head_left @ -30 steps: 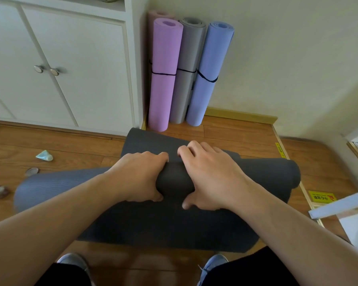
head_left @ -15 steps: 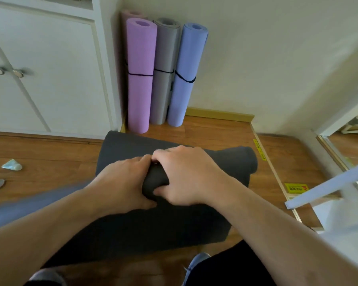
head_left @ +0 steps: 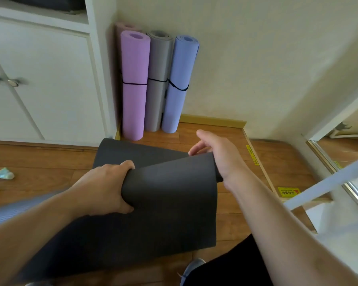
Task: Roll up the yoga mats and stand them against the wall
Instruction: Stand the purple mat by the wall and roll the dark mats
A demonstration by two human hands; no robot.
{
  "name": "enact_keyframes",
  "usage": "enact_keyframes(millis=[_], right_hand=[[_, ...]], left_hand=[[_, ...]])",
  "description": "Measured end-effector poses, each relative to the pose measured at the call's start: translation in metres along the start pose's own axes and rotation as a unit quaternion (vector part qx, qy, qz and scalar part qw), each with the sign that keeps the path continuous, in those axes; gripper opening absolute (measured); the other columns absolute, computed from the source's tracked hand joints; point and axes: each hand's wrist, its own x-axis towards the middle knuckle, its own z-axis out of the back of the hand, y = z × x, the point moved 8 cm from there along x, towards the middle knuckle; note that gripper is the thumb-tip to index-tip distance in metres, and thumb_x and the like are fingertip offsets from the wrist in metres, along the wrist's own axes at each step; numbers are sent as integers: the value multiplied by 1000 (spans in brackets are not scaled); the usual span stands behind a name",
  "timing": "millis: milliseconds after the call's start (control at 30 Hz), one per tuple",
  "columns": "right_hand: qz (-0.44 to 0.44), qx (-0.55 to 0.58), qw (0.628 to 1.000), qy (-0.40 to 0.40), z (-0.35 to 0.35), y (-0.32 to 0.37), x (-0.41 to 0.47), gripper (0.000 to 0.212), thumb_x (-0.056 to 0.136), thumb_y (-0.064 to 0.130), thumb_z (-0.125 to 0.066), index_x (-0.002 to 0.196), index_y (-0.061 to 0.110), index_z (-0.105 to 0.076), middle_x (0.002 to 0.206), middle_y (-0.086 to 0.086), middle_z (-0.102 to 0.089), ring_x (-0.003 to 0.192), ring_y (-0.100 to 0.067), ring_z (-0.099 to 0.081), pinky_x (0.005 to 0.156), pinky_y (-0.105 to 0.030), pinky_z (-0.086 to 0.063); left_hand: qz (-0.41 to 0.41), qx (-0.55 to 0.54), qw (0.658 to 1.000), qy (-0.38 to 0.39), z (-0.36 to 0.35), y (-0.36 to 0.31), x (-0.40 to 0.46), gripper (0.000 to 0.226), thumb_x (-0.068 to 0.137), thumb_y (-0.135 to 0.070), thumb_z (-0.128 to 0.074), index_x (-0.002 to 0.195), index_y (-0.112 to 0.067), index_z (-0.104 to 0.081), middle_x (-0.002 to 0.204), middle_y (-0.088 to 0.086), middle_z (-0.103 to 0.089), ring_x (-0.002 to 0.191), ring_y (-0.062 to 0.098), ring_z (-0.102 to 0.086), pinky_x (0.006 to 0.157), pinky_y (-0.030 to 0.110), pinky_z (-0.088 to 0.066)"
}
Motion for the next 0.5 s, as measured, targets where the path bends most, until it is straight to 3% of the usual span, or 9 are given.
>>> enact_keyframes(millis=[133, 267, 400, 500], right_hand=[[18, 8, 1000, 22, -45, 7, -9, 54, 94, 56, -55, 74, 13, -80, 83, -1, -79, 92, -24, -71, 101, -51, -50], [-8, -22, 999, 49, -62, -7, -9, 48, 99, 55, -56, 82, 18, -81, 95, 2, -78, 100, -18, -68, 87, -40, -44], [-23, -41, 994, 96, -52, -11, -15, 48, 93, 65, -66, 97, 19, -79, 105, 3, -73, 101, -11, -63, 77, -29, -40], [28, -94, 992, 78, -55, -4, -15, 28, 87, 47, -81, 82, 20, -79, 75, 12, -71, 81, -4, -65, 72, -28, -45]], left_hand=[[-15, 30, 999, -4, -8, -9, -8, 73, 65, -64, -86, 117, -48, -37, 106, -23, -57, 96, 2, -58, 84, 26, -50], [-23, 34, 999, 31, -25, -11, -14, 74, 69, -66, -84, 124, -51, -36, 110, -24, -57, 99, 2, -58, 86, 25, -48], [-29, 14, 999, 15, -20, -9, -12, 80, 65, -69, -83, 130, -55, -38, 114, -25, -57, 103, 1, -57, 91, 28, -50], [-37, -4, 998, 42, -20, -11, -10, 79, 62, -70, -86, 125, -51, -42, 115, -22, -57, 104, 3, -58, 95, 33, -54]])
